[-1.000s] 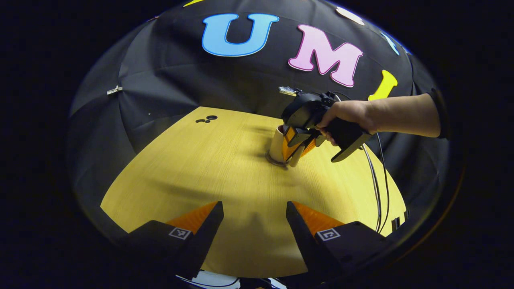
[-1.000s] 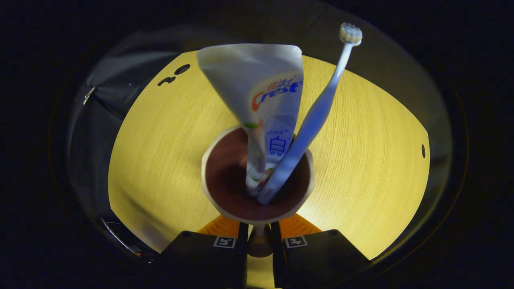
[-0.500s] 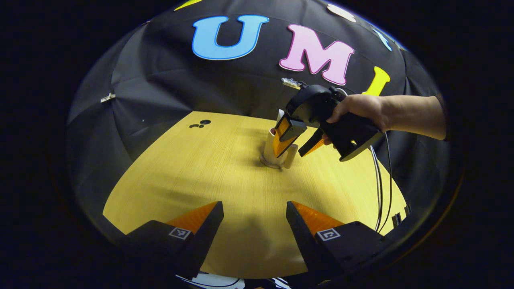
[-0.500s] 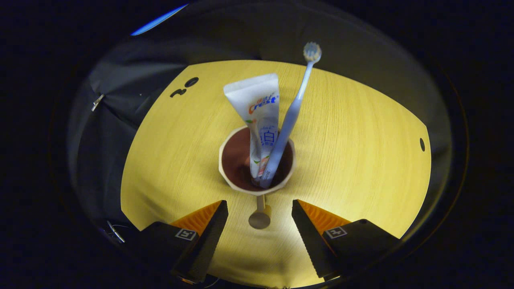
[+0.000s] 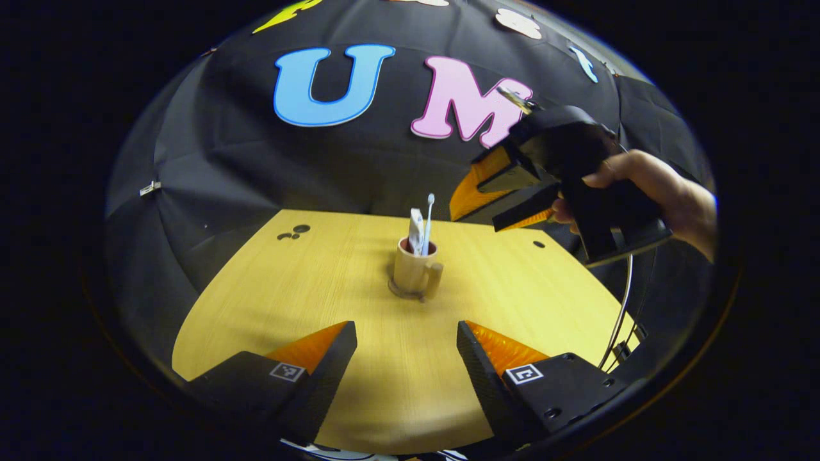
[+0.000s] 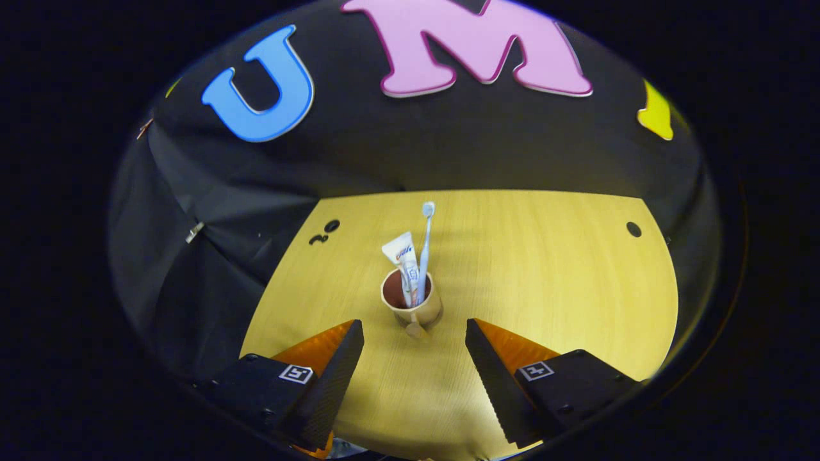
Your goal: Put the toothbrush and toothpaste on the desktop into the cup, then pick up the cup and place it on the coaster on the desktop.
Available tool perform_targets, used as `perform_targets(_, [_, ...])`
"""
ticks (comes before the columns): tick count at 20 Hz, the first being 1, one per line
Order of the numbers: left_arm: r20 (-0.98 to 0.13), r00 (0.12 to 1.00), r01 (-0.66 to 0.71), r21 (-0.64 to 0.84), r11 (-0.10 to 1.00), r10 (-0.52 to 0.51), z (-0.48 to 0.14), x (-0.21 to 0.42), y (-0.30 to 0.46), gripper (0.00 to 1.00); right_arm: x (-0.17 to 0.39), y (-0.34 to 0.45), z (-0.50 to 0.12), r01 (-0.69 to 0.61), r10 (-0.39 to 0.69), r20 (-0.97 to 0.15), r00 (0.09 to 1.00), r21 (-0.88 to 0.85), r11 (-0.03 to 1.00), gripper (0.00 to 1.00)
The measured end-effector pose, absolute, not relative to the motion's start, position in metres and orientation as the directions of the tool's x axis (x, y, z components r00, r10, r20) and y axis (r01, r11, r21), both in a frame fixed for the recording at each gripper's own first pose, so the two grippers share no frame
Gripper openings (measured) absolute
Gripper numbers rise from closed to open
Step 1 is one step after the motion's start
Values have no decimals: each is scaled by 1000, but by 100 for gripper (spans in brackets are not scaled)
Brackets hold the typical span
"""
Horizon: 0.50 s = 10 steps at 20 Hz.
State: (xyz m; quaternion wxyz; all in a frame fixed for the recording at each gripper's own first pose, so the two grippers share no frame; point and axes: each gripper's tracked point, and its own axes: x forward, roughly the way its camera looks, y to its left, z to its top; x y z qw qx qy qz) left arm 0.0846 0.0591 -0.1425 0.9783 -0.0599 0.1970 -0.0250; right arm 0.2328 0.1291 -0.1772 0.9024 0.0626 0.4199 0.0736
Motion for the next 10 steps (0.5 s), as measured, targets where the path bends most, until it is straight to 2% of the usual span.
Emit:
perform_targets(3, [-305, 945, 71, -176, 982, -123, -101, 95, 48, 98, 218, 98, -131, -48, 132, -656, 743, 145, 988, 99])
perform_targets(5, [-226, 965, 90, -181, 979, -130, -68, 101, 47, 98, 207, 78, -90, -27, 110, -546, 830, 159, 987, 99])
perform_targets(6, [-195, 972, 95, -174, 980, -129, -53, 102, 45, 98, 201, 58, -64, 11, 62, -477, 877, 149, 989, 98])
perform_targets(10, [-91, 983, 144, -175, 974, -161, 0, 104, 31, 98, 169, 4, -9, 92, -54, -328, 943, 101, 991, 98])
